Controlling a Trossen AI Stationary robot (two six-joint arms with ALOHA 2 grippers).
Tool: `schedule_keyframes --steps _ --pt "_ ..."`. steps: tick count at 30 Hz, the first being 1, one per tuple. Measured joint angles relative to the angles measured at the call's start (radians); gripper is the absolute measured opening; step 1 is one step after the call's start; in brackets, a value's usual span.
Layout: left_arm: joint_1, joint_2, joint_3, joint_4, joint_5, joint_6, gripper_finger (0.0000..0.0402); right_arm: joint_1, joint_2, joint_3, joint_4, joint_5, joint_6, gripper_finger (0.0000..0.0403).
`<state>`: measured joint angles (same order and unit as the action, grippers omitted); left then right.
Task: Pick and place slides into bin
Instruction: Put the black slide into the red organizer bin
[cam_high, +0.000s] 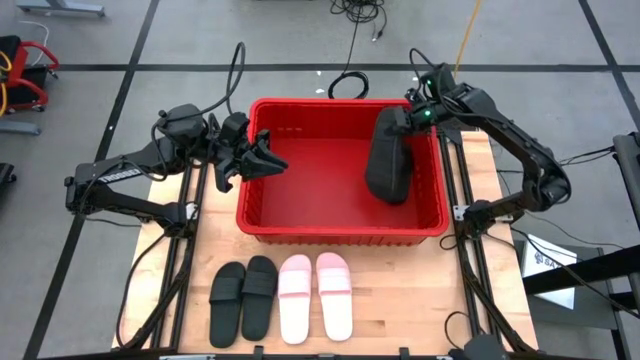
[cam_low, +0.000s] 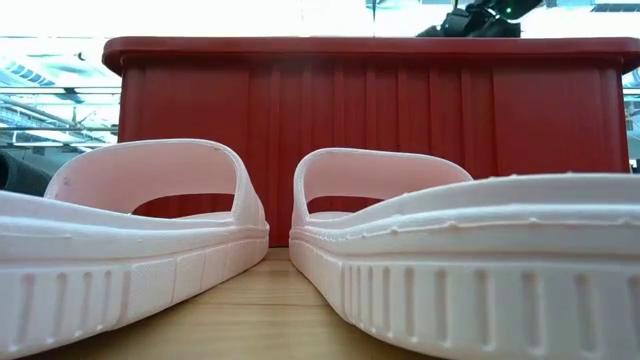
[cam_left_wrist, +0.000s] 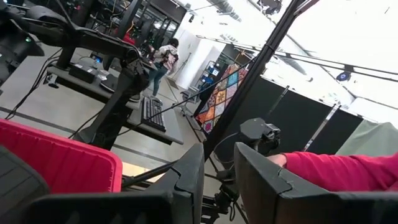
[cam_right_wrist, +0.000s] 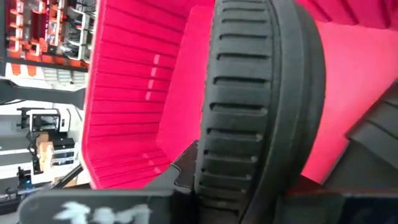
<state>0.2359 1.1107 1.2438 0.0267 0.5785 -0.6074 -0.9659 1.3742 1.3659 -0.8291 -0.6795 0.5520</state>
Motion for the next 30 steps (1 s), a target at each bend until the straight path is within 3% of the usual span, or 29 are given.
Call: schedule_keyframes --steps 15,30 --pt "0.000 0.000 0.000 -0.001 -0.002 0.007 0.0086 -0.090 0.010 0.000 -0.158 0.058 -0.128 0.0070" --pt "0.000 0.000 0.000 -0.001 -0.034 0.023 0.0086 -0.093 0.043 0.000 -0.168 0.073 -0.183 0.0070"
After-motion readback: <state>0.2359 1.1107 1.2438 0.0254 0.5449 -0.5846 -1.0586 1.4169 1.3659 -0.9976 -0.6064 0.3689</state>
